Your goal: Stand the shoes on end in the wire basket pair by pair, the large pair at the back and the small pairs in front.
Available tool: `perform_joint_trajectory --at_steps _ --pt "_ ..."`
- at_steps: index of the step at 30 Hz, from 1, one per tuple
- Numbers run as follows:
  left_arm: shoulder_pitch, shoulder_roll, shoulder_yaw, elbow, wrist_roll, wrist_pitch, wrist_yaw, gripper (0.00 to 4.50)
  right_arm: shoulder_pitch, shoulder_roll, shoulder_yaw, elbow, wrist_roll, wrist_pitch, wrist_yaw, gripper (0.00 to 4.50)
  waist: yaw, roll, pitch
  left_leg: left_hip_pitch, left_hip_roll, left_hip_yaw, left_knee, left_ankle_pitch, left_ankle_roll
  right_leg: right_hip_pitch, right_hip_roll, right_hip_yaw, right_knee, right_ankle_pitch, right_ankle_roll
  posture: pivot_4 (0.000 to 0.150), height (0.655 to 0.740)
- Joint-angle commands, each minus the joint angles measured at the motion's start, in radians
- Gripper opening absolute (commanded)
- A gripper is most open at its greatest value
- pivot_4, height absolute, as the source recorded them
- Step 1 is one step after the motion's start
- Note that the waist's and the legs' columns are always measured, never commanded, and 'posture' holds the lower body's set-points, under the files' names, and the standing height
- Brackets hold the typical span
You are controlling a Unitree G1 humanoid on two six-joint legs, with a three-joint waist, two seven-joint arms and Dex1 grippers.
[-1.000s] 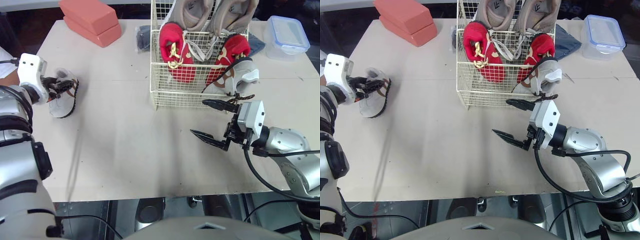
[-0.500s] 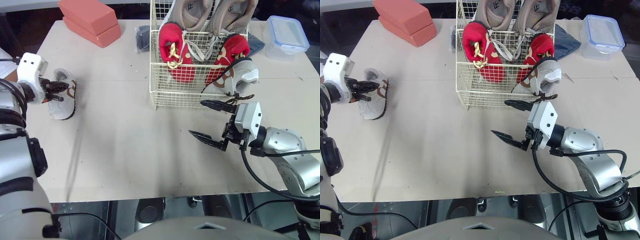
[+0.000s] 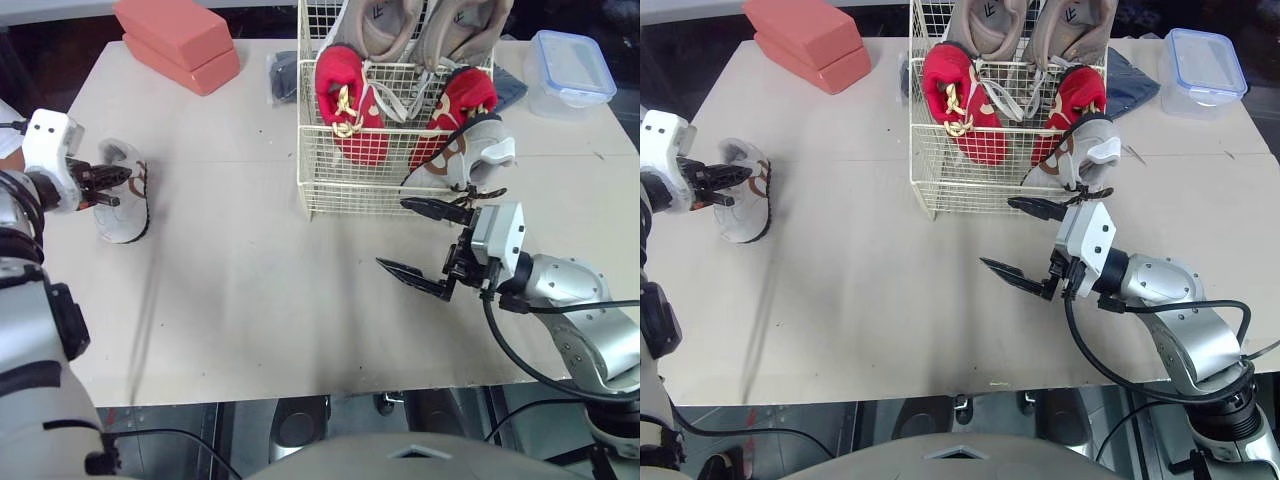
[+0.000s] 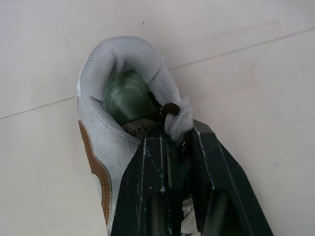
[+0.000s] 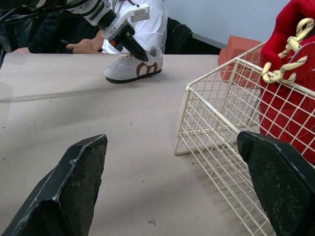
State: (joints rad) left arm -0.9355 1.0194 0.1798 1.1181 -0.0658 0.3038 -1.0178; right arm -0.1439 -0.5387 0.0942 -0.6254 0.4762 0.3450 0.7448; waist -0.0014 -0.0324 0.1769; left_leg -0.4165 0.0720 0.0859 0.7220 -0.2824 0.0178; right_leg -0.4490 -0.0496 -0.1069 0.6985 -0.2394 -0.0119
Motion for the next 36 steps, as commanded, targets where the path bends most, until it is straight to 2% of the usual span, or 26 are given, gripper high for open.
perform_joint_trajectory --at_steps 1,6,9,14,20,23,25,28,30,32,36 --pt "0.084 0.004 0.142 -0.267 -0.150 0.049 -0.007 0.03 -0.016 0.004 -0.047 -0.018 0.033 -0.015 -0.003 4.18 0.000 -0.001 0.000 0.000 0.000 -0.001 0.000 0.000 0.000 0.000 -0.001 0.000 0.000 0.000 0.000 0.150 0.6860" --pt "0.304 -0.075 0.400 -0.810 -0.351 0.264 0.161 0.03 -0.069 0.004 -0.086 0.022 0.054 -0.020 0.000 4.18 -0.001 -0.002 0.000 -0.001 0.000 -0.007 0.002 0.000 0.000 0.001 -0.005 0.003 0.000 0.000 0.000 0.150 0.6860" --pt "0.355 -0.132 0.509 -1.082 -0.492 0.396 0.254 0.03 -0.091 0.006 -0.120 0.045 0.076 -0.026 0.003 4.18 -0.002 -0.002 0.000 -0.001 0.000 -0.007 0.001 0.000 0.000 0.001 -0.005 0.003 0.000 0.000 0.000 0.150 0.6860" --pt "0.293 -0.202 0.571 -1.333 -0.688 0.529 0.434 0.03 -0.134 0.016 -0.163 0.097 0.096 -0.048 0.012 4.18 0.007 -0.002 0.000 0.001 0.000 -0.007 0.001 0.000 0.000 0.002 -0.004 0.004 0.001 0.000 0.000 0.150 0.6860" --pt "0.225 -0.322 0.530 -1.533 -0.864 0.561 0.639 0.03 -0.146 0.026 -0.222 0.125 0.131 -0.083 0.010 4.18 0.016 -0.002 0.000 0.001 -0.001 -0.007 0.002 0.000 0.000 0.003 -0.004 0.004 0.002 0.000 0.000 0.150 0.6860" --pt "0.236 -0.398 0.461 -1.610 -0.871 0.519 0.712 0.03 -0.123 0.032 -0.255 0.117 0.139 -0.089 -0.009 4.18 0.017 -0.002 0.000 0.001 -0.001 -0.007 0.002 0.000 0.000 0.003 -0.004 0.004 0.002 0.001 0.000 0.150 0.6860" --pt "0.224 -0.502 0.409 -1.642 -0.865 0.505 0.841 0.03 -0.099 0.032 -0.268 0.108 0.139 -0.091 -0.017 4.18 0.018 -0.002 0.000 0.002 -0.002 -0.008 0.001 0.000 0.000 0.004 -0.004 0.004 0.001 0.001 0.000 0.150 0.6860" --pt "0.273 -0.604 0.268 -1.729 -0.729 0.409 0.909 0.03 -0.063 0.033 -0.271 0.090 0.132 -0.100 -0.025 4.18 0.018 -0.002 0.000 0.003 -0.003 -0.009 0.002 0.000 0.000 0.006 -0.004 0.004 0.001 0.001 0.000 0.150 0.6860" --pt "0.305 -0.676 0.209 -1.769 -0.591 0.306 1.001 0.03 -0.045 0.036 -0.272 0.075 0.131 -0.101 -0.038 4.18 0.016 -0.002 0.000 0.002 -0.003 -0.008 0.002 0.000 0.000 0.005 -0.003 0.004 0.001 0.001 -0.001 0.150 0.6860" --pt "0.333 -0.693 0.171 -1.791 -0.587 0.307 1.002 0.03 -0.031 0.034 -0.276 0.065 0.133 -0.100 -0.048 4.18 0.012 -0.002 0.000 0.003 -0.003 -0.008 0.001 0.000 0.000 0.005 -0.003 0.006 0.001 0.001 -0.001 0.150 0.6860" --pt "0.408 -0.658 0.116 -1.820 -0.551 0.287 0.949 0.03 -0.014 0.029 -0.286 0.058 0.139 -0.098 -0.053 4.18 0.015 -0.001 -0.001 0.004 -0.001 -0.007 0.000 0.001 -0.002 0.004 0.000 0.006 0.001 0.001 -0.001 0.150 0.6860"
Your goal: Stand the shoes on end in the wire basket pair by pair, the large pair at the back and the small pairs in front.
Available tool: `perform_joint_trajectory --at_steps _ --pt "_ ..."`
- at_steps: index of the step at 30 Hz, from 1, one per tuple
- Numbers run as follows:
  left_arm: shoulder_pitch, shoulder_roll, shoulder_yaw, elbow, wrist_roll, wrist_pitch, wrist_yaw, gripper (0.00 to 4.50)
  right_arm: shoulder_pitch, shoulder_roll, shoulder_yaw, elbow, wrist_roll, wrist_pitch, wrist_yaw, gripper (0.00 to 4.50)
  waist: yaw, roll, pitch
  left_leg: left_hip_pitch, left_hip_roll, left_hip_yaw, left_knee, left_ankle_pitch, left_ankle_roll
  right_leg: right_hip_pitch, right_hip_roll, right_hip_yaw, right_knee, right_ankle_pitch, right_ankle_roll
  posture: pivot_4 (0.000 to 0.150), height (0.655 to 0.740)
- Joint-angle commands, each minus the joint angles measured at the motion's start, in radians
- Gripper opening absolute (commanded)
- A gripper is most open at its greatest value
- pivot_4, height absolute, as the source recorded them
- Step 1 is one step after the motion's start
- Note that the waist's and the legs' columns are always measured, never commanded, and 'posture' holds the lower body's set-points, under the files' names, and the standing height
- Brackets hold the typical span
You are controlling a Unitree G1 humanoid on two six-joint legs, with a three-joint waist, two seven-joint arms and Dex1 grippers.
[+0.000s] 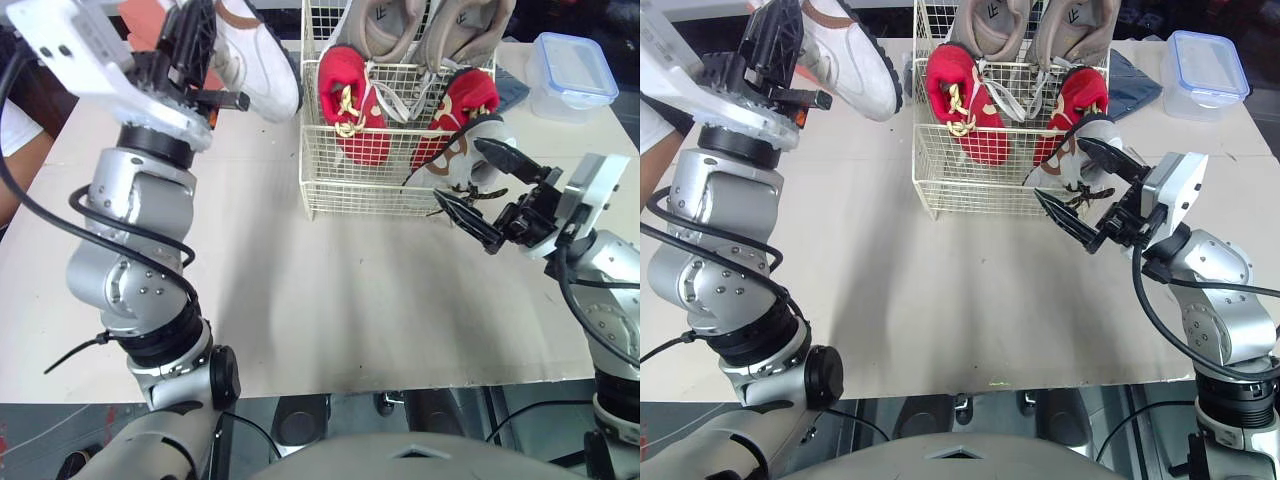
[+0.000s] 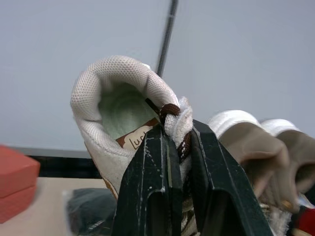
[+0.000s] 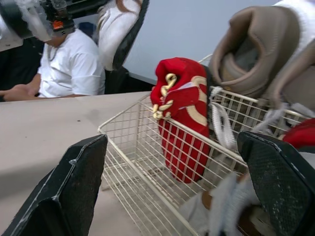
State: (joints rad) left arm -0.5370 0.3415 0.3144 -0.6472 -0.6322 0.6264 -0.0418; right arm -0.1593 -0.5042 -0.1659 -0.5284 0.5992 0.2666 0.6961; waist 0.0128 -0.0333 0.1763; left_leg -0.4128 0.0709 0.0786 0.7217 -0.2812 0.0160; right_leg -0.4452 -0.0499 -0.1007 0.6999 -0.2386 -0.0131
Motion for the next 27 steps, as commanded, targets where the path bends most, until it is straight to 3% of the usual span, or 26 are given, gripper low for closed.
perform_joint_trajectory --at_steps 1,11,19,27 --pt "0.028 0.032 -0.040 -0.065 0.027 -0.053 -0.055 0.03 0.004 -0.006 -0.027 -0.037 0.015 -0.021 -0.004 4.18 0.002 0.000 0.000 0.000 0.000 0.000 0.000 0.000 0.000 0.000 0.001 0.000 0.000 0.000 0.000 0.150 0.6860" --pt "0.129 0.004 -0.196 -0.068 0.143 -0.210 -0.155 0.03 -0.003 -0.009 -0.011 -0.038 0.040 0.016 -0.012 4.18 0.003 0.000 0.000 -0.001 -0.001 -0.001 0.001 0.000 0.000 0.000 0.001 -0.001 -0.001 0.000 0.000 0.150 0.6860" --pt "0.190 -0.011 -0.347 0.131 0.403 -0.571 -0.273 0.03 -0.001 -0.004 0.003 -0.044 0.039 0.031 -0.017 4.18 0.004 0.000 0.000 -0.001 -0.001 -0.001 0.001 0.000 0.001 0.000 0.002 -0.001 -0.001 0.000 0.000 0.150 0.6860" --pt "0.143 -0.124 -0.373 0.334 0.536 -0.812 -0.225 0.03 0.027 -0.009 -0.008 -0.076 0.042 0.040 -0.040 4.18 0.005 0.000 0.000 -0.002 -0.001 -0.001 0.000 -0.001 0.002 0.000 0.001 -0.002 -0.002 0.000 0.000 0.150 0.6860"
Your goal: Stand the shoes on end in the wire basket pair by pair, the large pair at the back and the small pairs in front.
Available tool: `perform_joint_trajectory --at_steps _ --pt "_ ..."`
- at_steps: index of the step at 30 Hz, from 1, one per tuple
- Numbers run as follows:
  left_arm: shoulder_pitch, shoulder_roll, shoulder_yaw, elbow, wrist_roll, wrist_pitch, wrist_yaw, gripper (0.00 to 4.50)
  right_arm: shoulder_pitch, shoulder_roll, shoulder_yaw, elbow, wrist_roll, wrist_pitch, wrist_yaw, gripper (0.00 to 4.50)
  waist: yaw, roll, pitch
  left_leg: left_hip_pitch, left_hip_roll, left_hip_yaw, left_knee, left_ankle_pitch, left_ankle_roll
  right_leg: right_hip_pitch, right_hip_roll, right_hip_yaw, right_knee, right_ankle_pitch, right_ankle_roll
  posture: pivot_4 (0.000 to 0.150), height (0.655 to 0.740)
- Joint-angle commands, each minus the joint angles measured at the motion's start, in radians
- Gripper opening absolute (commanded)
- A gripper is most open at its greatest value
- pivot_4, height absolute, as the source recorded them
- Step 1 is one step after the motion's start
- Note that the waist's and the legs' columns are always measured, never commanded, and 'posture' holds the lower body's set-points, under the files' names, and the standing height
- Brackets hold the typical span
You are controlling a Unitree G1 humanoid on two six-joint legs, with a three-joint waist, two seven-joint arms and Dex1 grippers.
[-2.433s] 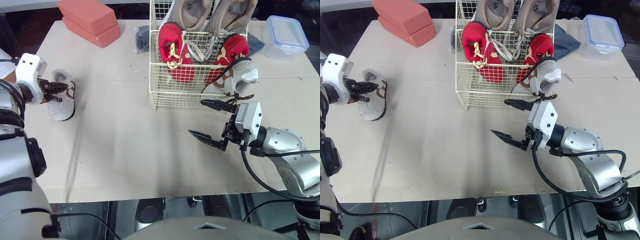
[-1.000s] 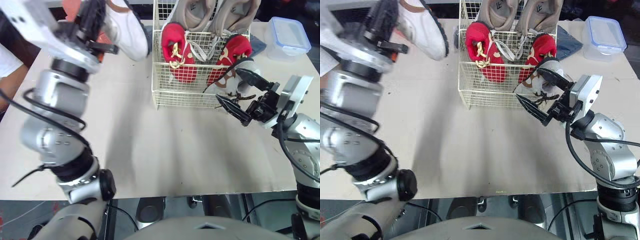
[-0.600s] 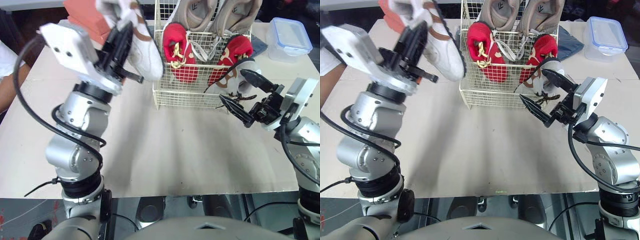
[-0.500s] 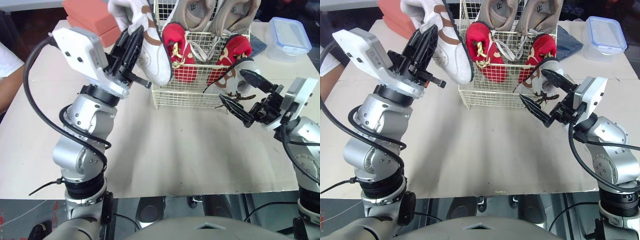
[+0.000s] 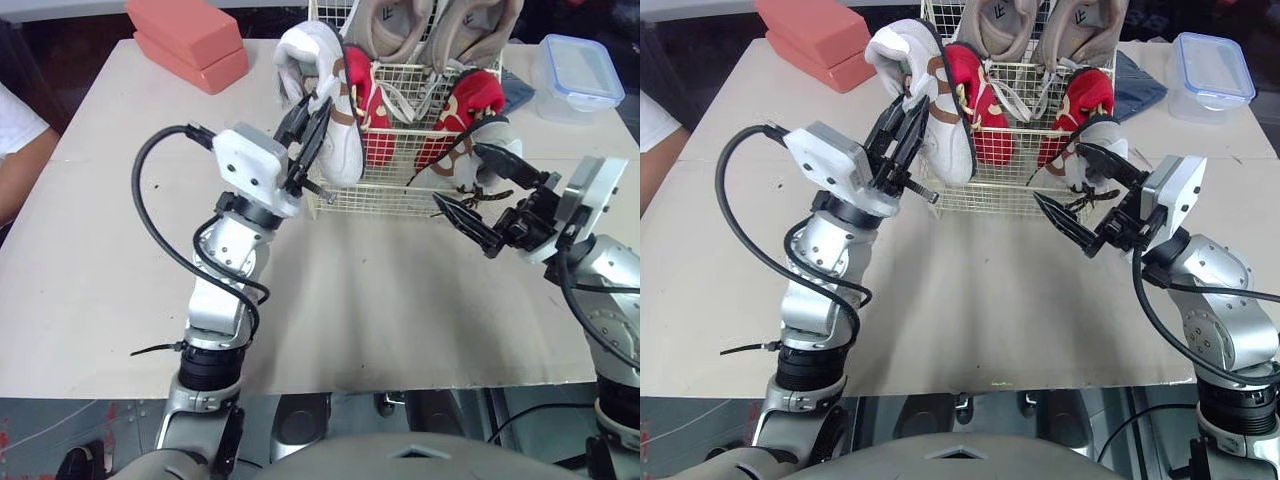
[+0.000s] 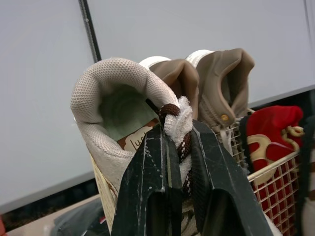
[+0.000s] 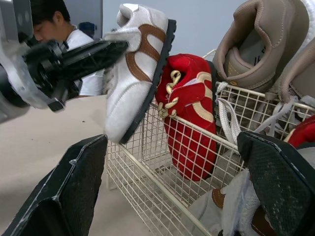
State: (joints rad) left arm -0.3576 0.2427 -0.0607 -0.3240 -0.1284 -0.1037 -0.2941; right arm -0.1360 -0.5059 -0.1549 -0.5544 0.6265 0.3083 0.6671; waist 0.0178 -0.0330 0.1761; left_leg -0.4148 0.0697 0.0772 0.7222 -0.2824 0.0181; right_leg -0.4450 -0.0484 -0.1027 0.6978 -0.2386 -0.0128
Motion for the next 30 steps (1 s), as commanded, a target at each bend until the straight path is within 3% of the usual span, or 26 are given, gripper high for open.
perform_joint_trajectory --at_steps 1,10,29,30 --pt "-0.041 -0.034 0.003 0.030 0.042 -0.098 0.030 0.03 0.008 -0.009 -0.020 -0.053 0.015 -0.001 -0.013 4.18 0.000 0.000 0.000 0.000 0.000 0.000 0.000 0.000 0.000 0.000 0.000 0.000 0.000 0.000 0.000 0.150 0.6860" --pt "0.039 -0.012 -0.042 0.074 0.087 -0.136 -0.036 0.03 0.015 -0.015 -0.030 -0.062 0.028 0.007 -0.021 4.18 -0.001 0.000 0.000 0.000 0.000 0.000 0.000 -0.001 0.001 0.000 0.000 0.000 0.000 0.000 0.000 0.150 0.6860" --pt "0.179 0.012 -0.032 0.024 0.021 0.167 -0.069 0.03 0.093 -0.026 -0.038 -0.070 0.049 -0.019 0.004 4.18 -0.004 0.009 -0.007 0.002 0.001 0.000 0.000 -0.002 0.003 0.001 0.001 0.000 0.000 -0.002 0.004 0.150 0.6860" --pt "0.178 0.010 -0.029 0.021 0.014 0.186 -0.065 0.53 0.094 -0.026 -0.037 -0.071 0.048 -0.020 0.003 4.18 -0.004 0.009 -0.007 0.002 0.001 0.000 0.000 -0.002 0.003 0.001 0.001 0.000 0.000 -0.002 0.004 0.150 0.6860"
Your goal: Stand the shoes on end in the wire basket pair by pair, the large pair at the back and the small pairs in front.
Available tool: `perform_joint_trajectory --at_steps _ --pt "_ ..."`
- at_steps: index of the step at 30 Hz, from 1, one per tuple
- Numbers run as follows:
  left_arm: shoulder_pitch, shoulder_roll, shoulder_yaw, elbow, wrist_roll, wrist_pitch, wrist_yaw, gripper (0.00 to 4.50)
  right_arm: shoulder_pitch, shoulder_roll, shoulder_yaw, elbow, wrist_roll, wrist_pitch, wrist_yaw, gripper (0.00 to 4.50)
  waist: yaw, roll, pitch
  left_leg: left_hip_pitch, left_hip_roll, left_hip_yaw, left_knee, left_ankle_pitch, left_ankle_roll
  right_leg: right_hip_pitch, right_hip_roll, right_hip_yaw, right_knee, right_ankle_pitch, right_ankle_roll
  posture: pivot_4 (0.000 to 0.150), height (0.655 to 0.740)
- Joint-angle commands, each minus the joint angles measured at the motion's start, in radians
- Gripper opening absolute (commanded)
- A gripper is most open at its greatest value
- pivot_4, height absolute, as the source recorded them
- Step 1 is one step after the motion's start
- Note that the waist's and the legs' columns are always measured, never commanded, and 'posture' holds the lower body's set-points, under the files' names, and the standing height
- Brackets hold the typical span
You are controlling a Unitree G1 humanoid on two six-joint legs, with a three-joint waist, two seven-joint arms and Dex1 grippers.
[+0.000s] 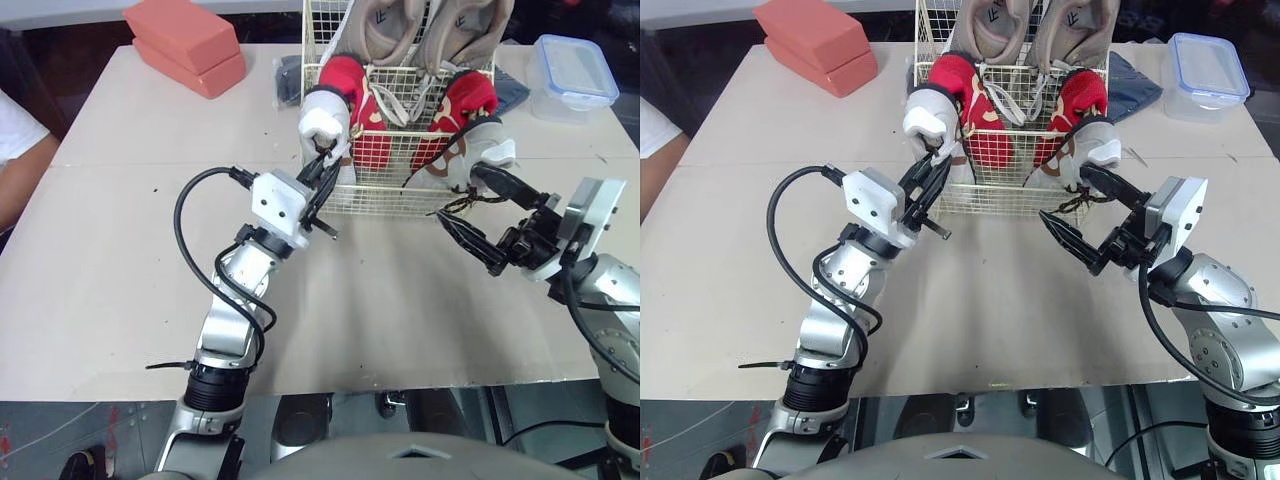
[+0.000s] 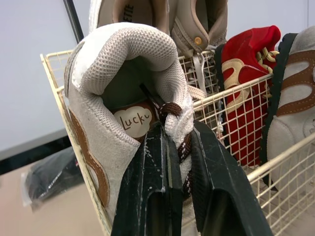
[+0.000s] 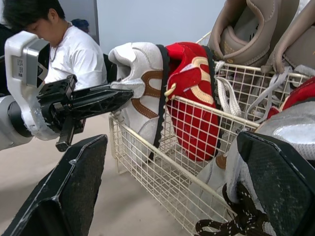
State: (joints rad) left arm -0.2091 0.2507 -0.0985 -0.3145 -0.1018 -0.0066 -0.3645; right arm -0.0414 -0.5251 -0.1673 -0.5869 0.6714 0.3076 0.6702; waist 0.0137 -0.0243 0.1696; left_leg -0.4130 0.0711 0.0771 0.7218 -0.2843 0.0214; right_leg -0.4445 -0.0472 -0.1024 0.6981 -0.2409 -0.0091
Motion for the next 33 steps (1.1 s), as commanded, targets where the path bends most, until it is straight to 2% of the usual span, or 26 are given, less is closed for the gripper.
perform_joint_trajectory --at_steps 1,3,7,8,11,19,23,29,33 --pt "0.027 0.002 0.012 0.008 -0.018 0.108 0.007 1.05 -0.001 -0.007 -0.024 -0.038 0.001 -0.021 -0.001 4.18 0.000 0.001 -0.001 0.000 0.000 0.000 0.000 0.000 0.000 0.000 0.000 0.000 0.000 0.000 0.000 0.150 0.6860" --pt "0.025 0.003 0.023 -0.007 -0.035 0.154 0.008 1.52 0.000 -0.006 -0.021 -0.037 -0.002 -0.023 -0.003 4.18 0.000 0.002 -0.002 0.000 0.000 0.000 0.000 0.000 0.000 0.000 0.000 0.000 0.000 0.000 0.000 0.150 0.6860" --pt "0.028 0.004 0.041 -0.033 -0.057 0.181 0.009 3.35 0.005 -0.004 -0.022 -0.036 -0.005 -0.028 -0.002 4.18 0.001 0.003 -0.003 0.000 0.000 0.000 0.000 0.000 0.000 0.000 0.000 0.000 0.000 0.000 0.000 0.150 0.6860" --pt "0.035 0.005 0.050 -0.049 -0.072 0.186 0.006 3.96 0.009 -0.004 -0.023 -0.034 -0.006 -0.031 0.000 4.18 0.000 0.003 -0.003 0.000 0.000 0.000 0.000 0.000 0.000 0.000 0.000 0.000 0.000 0.000 0.000 0.150 0.6860" --pt "0.057 0.019 0.068 -0.092 -0.105 0.194 -0.014 4.40 0.018 -0.004 -0.029 -0.029 -0.006 -0.037 0.005 4.18 -0.001 0.004 -0.003 0.000 0.001 0.000 0.000 0.000 0.000 0.000 0.001 0.000 0.000 0.000 -0.001 0.150 0.6860" --pt "0.137 0.103 0.132 -0.254 -0.219 0.277 -0.083 4.40 0.058 -0.022 -0.057 -0.003 -0.006 -0.062 0.046 4.18 0.002 0.004 -0.003 -0.001 0.001 0.000 0.000 0.000 0.000 -0.001 0.001 0.000 -0.001 0.000 -0.001 0.150 0.6860" --pt "0.224 0.175 0.218 -0.316 -0.290 0.341 -0.117 4.40 0.118 -0.040 -0.076 0.025 -0.024 -0.092 0.101 4.18 0.002 0.004 -0.003 -0.001 0.001 0.000 0.000 0.000 0.000 -0.001 0.000 0.000 -0.001 0.000 -0.001 0.150 0.6860" --pt "0.354 0.302 0.298 -0.263 -0.258 0.427 -0.141 4.40 0.224 -0.085 -0.105 0.160 -0.075 -0.164 0.224 4.18 0.002 0.004 -0.003 -0.001 0.001 0.000 -0.001 0.000 0.000 -0.001 0.000 0.000 -0.002 0.000 -0.001 0.150 0.6860" --pt "0.417 0.316 0.323 -0.183 -0.286 0.323 -0.243 4.40 0.237 -0.109 -0.095 0.257 -0.131 -0.231 0.292 4.18 0.002 0.004 -0.003 -0.001 0.001 0.000 -0.001 -0.001 0.001 -0.001 0.000 -0.001 -0.002 -0.001 -0.002 0.150 0.6860"
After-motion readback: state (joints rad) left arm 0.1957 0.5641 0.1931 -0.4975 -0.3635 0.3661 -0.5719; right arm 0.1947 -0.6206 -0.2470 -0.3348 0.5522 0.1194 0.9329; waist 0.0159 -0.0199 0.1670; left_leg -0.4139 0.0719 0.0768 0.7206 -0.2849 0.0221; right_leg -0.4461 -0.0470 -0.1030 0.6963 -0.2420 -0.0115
